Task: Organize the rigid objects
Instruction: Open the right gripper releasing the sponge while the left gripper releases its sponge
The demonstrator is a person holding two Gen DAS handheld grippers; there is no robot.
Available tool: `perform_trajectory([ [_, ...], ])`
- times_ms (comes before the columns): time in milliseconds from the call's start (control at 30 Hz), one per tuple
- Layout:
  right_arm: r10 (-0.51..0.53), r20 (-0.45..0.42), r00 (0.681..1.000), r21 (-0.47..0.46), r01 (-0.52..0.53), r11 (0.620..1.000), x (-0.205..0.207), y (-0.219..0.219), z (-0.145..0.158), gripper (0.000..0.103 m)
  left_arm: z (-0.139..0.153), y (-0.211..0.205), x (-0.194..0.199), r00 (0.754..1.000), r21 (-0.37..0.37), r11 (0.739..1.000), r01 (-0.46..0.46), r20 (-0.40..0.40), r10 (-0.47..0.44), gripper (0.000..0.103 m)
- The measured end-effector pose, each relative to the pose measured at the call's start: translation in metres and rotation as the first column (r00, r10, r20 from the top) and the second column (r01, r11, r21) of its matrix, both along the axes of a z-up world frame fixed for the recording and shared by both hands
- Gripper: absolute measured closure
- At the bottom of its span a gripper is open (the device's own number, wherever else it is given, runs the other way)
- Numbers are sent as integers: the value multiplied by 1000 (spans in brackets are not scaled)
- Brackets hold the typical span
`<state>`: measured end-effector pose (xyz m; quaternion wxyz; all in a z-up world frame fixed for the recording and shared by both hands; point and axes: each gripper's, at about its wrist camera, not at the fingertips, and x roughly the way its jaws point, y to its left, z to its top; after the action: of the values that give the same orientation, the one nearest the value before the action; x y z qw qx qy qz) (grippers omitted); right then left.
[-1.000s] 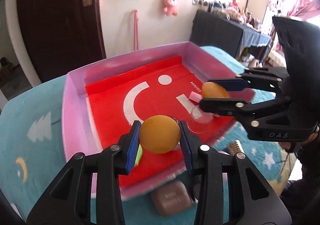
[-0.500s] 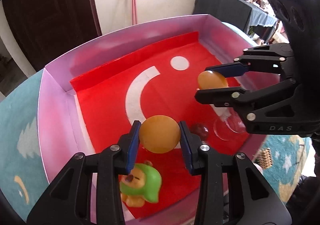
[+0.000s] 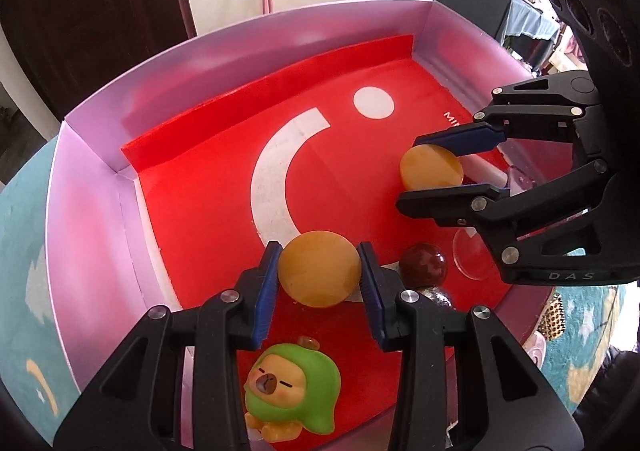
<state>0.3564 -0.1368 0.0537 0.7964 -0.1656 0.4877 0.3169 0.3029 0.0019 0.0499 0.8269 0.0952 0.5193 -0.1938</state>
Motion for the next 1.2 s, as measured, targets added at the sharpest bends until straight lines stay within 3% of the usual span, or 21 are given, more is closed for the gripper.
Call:
perform_trajectory([
  [767,-4,-39,999,-20,4,1000,7,5,-9,63,-4,-6,3,1000,3,1000,0,7,0,66],
  [933,-7,-44,999,-15,6,1000,7,2,-8,63,-3,-2,3,1000,-15,1000,-8,9,8,53],
  [1200,-16,-44,999,0,16,1000,8,-4,-3,61,8,5,0,999,-34,999,-28,42,30,50],
])
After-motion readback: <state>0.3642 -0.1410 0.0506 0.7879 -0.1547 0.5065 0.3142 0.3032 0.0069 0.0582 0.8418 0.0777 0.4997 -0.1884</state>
